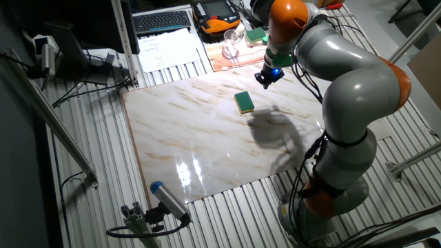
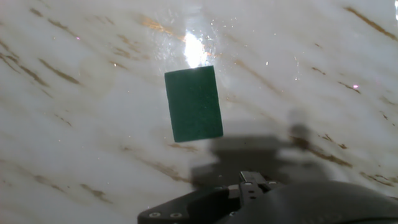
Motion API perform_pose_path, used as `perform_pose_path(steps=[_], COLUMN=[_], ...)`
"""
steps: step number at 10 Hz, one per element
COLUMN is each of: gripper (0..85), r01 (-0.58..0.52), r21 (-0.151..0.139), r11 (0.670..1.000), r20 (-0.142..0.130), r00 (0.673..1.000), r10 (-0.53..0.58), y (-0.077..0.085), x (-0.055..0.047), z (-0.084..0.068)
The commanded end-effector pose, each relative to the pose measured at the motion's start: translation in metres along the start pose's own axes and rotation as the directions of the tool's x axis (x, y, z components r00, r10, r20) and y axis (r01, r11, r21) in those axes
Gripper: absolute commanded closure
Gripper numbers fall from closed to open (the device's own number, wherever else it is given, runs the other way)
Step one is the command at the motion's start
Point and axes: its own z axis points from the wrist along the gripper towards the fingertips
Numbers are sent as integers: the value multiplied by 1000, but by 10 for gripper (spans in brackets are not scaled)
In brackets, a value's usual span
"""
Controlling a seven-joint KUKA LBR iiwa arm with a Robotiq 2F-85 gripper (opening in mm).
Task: Clean the tabletop with a sponge
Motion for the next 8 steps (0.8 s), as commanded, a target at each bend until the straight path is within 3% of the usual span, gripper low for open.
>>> perform_pose_path(steps=[1,3,8], gripper=[850,850,850], r01=[-4,-1,3], r21=[1,11,-6], r11=[1000,1000,1000], r20=[2,6,13], r00=[1000,1000,1000], r10=[4,1,-3], y=[2,5,12], x=[-2,-7,-17], z=[0,5,26])
